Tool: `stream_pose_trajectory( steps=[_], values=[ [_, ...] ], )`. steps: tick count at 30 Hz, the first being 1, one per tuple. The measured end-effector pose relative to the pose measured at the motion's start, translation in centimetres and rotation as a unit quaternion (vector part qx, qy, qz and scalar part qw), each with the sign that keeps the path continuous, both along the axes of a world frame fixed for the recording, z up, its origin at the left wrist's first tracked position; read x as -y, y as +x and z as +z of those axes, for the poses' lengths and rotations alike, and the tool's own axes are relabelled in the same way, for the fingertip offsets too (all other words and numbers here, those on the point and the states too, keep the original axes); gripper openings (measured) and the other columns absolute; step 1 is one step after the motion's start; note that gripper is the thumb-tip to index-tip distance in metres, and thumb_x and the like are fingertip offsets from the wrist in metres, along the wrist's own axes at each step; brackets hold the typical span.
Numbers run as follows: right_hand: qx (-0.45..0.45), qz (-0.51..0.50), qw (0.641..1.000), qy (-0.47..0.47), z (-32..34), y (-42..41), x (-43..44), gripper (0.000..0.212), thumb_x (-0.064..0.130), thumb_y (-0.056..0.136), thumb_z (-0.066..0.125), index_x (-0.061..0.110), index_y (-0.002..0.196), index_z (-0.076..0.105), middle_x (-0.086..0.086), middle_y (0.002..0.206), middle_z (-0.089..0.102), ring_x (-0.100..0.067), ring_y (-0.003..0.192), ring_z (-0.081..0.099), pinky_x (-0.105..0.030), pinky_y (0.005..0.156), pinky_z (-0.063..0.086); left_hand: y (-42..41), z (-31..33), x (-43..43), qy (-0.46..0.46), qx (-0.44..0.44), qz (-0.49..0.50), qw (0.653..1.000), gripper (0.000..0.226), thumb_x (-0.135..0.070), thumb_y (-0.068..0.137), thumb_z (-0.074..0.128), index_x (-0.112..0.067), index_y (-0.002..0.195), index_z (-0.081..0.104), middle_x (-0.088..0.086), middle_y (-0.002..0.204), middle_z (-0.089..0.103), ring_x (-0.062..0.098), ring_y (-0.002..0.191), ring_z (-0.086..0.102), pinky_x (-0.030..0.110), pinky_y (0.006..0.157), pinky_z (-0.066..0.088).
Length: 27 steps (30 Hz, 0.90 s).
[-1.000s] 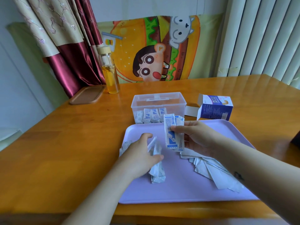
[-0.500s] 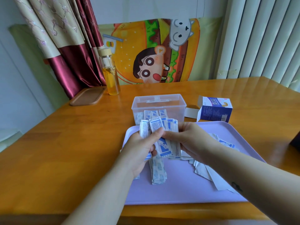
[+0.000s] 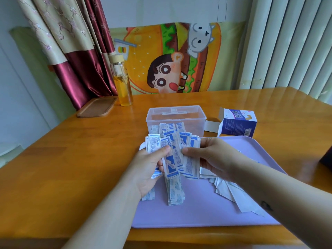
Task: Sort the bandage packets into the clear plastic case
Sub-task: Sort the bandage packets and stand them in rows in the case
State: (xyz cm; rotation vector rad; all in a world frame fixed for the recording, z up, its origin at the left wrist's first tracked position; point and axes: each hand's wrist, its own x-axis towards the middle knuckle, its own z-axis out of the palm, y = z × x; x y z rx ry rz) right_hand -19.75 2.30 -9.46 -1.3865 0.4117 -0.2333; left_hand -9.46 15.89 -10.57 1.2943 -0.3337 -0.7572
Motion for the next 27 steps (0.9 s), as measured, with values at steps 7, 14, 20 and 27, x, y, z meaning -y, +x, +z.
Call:
stream_pose_trajectory(
  steps=[7,14,20,27],
  values=[
    [-0.007,-0.019,1.000,-0.022,0.5,0.0,-0.1,0.017,0.003,0.079,0.067,0.001,0.095,0.069,-0.014,0.100,0.072,-0.029,0.096,0.069,-0.043,0.091,0.052,0.4,0.1,-0.2,0.007,-0.018,0.005,1.000,0.013,-0.012,0.087,0.063,-0.012,0.075,0.057,-0.007,0.043,0.044,0.004,0.037,0.035,0.015,0.043,0.030],
    [0.006,0.003,0.997,-0.081,0.6,0.1,-0.7,0.055,0.042,0.047,0.083,0.010,0.092,0.076,-0.015,0.101,0.072,-0.054,0.115,0.045,-0.066,0.099,0.035,-0.5,0.0,0.0,-0.042,-0.024,-0.039,0.998,0.036,-0.012,0.086,0.062,-0.012,0.121,0.058,0.013,0.105,0.071,0.027,0.090,0.070,0.033,0.059,0.055],
    [0.004,0.021,0.996,-0.082,1.4,-0.2,-0.1,0.033,0.036,0.071,0.068,0.007,0.086,0.072,-0.010,0.075,0.065,-0.011,0.055,0.048,-0.020,0.054,0.036,-0.6,-0.1,0.3,-0.075,-0.033,-0.038,0.996,0.045,-0.006,0.083,0.063,-0.008,0.128,0.053,0.016,0.113,0.068,0.030,0.100,0.067,0.032,0.063,0.056],
    [-0.029,0.067,0.992,-0.105,2.2,-0.1,0.5,0.013,0.015,0.082,0.067,0.005,0.089,0.071,-0.004,0.068,0.062,-0.006,0.058,0.052,-0.017,0.058,0.042,-1.5,0.4,0.9,-0.054,-0.017,-0.064,0.996,0.022,-0.012,0.085,0.062,-0.018,0.106,0.066,0.006,0.088,0.073,0.018,0.075,0.069,0.028,0.058,0.053]
  ],
)
